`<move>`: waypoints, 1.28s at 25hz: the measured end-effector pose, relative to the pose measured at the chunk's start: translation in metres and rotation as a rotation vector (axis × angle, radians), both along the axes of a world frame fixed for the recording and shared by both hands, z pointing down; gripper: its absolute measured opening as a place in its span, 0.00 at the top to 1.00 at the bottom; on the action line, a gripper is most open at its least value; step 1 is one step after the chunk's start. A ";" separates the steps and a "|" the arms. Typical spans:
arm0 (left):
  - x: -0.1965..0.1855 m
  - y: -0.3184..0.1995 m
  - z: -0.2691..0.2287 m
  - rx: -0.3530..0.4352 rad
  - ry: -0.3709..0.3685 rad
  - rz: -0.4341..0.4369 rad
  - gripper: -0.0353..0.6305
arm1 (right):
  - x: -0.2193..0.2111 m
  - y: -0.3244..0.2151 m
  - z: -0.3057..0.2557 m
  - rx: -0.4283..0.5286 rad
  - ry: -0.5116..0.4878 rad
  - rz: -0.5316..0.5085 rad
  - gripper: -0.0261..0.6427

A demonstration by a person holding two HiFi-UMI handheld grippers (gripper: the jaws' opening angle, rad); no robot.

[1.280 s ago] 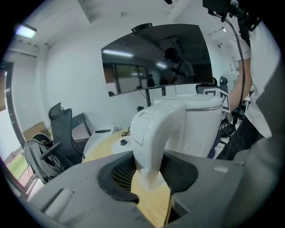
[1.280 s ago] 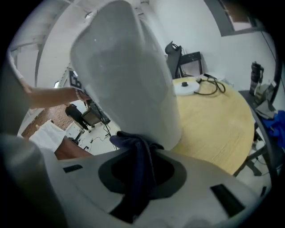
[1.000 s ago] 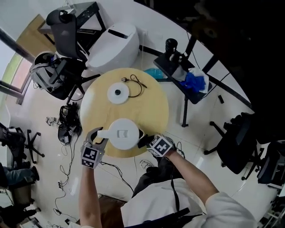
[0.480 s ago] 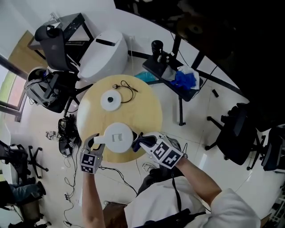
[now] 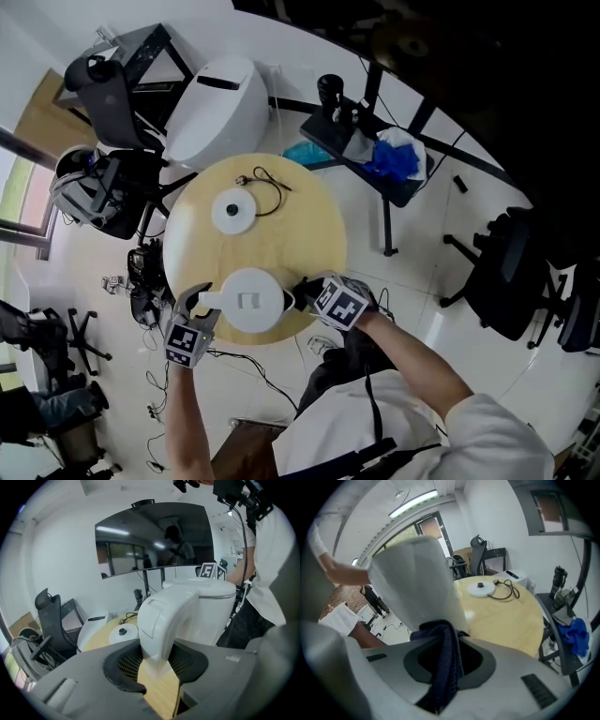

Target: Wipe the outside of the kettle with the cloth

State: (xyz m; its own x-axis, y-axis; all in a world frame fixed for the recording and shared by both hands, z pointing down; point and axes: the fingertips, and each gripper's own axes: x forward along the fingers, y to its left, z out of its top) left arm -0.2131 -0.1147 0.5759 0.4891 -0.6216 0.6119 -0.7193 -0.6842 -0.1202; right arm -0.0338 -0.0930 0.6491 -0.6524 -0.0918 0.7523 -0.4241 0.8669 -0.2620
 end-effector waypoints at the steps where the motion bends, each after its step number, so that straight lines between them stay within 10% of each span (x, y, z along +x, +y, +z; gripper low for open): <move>1: 0.001 -0.001 0.000 -0.007 -0.012 0.022 0.71 | 0.000 0.000 0.014 -0.025 0.015 -0.007 0.86; 10: 0.003 -0.012 0.007 -0.015 -0.029 0.036 0.70 | 0.003 0.008 0.044 -0.091 0.029 -0.035 0.86; 17: -0.027 0.038 0.014 -0.024 0.115 -0.239 0.48 | 0.011 0.002 -0.049 0.055 -0.081 -0.019 0.86; 24: -0.017 0.075 -0.082 0.147 0.528 -0.680 0.47 | 0.018 -0.006 -0.106 0.236 -0.091 0.008 0.86; 32: 0.034 0.060 -0.082 0.000 0.420 -0.856 0.43 | 0.010 -0.022 -0.125 0.293 -0.151 -0.065 0.86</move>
State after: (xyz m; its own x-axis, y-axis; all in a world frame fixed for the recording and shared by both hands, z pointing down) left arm -0.1795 -0.0542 0.4941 0.0476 -0.8703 0.4901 -0.9605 0.0948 0.2616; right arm -0.0239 -0.1145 0.5238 -0.7664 -0.2445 0.5941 -0.3408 0.9386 -0.0534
